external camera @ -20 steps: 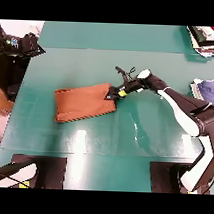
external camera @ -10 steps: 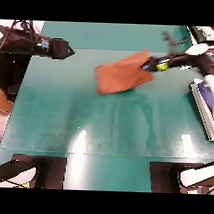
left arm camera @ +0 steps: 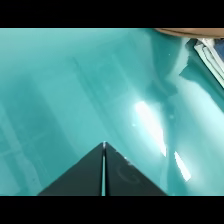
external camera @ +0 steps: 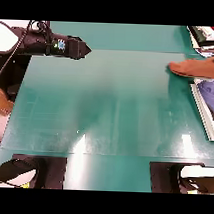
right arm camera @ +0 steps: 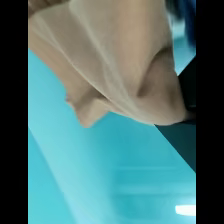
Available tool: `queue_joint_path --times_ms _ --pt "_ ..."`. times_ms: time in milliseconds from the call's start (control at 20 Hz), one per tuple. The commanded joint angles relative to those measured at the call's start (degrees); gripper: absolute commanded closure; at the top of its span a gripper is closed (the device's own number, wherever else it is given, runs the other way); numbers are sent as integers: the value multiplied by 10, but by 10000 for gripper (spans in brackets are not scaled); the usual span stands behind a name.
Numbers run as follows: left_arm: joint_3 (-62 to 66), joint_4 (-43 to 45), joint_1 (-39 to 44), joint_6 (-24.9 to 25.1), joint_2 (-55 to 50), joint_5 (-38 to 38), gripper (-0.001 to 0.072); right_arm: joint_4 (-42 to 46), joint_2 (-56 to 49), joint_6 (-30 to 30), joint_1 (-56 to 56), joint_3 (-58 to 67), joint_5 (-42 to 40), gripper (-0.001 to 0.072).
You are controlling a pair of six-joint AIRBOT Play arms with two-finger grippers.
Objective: Fold the shirts.
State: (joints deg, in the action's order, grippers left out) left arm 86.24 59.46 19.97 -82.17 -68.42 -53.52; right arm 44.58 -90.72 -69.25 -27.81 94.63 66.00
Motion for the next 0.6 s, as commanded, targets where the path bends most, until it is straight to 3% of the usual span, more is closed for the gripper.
queue_joint_path --times_ms 0,250,450,550 --pt "0 -1 5 -1 0 6 685 0 2 1 -66 3 -34 699" --pt "0 -1 5 -1 0 6 685 0 2 1 -72 112 -41 700" --pt "0 -1 5 -1 0 5 685 2 4 -1 -84 221 18 700" --pt "0 0 5 1 0 4 685 3 21 -18 -101 217 46 699"
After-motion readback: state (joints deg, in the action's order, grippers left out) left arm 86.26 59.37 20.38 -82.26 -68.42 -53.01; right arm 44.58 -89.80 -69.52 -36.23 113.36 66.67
